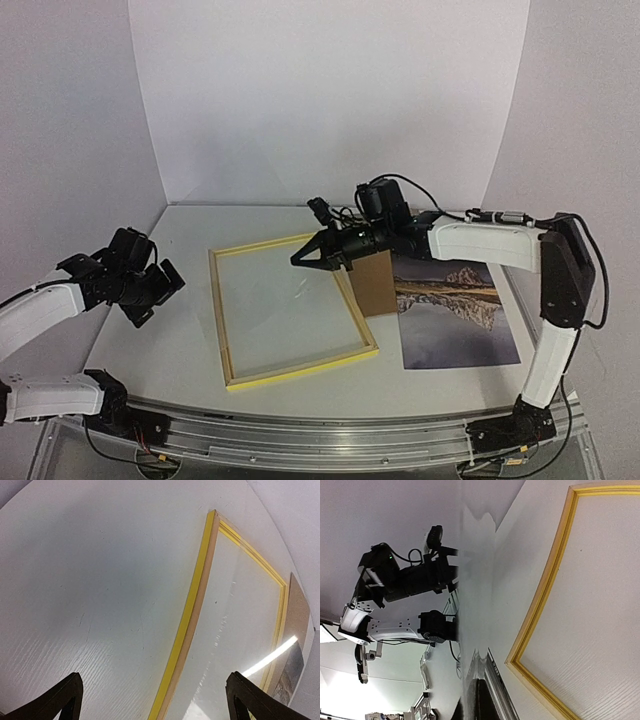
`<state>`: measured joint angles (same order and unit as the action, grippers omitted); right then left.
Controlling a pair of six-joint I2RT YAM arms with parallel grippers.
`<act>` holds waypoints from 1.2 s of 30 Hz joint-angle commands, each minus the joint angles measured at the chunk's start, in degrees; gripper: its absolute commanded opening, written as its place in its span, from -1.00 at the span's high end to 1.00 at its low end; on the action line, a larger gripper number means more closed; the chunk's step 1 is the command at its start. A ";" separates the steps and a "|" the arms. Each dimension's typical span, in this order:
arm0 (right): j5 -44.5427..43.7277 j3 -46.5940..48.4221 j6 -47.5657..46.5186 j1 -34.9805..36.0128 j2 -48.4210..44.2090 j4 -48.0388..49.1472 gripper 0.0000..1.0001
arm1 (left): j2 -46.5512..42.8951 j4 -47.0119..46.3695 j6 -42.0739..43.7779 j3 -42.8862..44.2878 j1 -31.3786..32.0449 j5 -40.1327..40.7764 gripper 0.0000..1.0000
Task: Put the photo into the frame
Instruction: Place the photo frame item in the photo frame.
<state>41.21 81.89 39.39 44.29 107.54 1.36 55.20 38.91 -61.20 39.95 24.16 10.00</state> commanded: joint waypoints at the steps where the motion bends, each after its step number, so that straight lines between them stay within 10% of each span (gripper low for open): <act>1: -0.20 -2.35 5.95 -0.35 4.56 7.23 1.00 | -2.16 4.15 -0.77 2.56 -0.27 1.96 -0.99; 36: -3.63 -18.88 6.20 -5.88 3.68 7.25 1.00 | 24.17 -22.54 5.04 1.17 -4.68 -12.08 -0.99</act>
<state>36.73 63.20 46.35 38.52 112.90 6.90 76.47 21.87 -55.51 40.25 20.34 0.06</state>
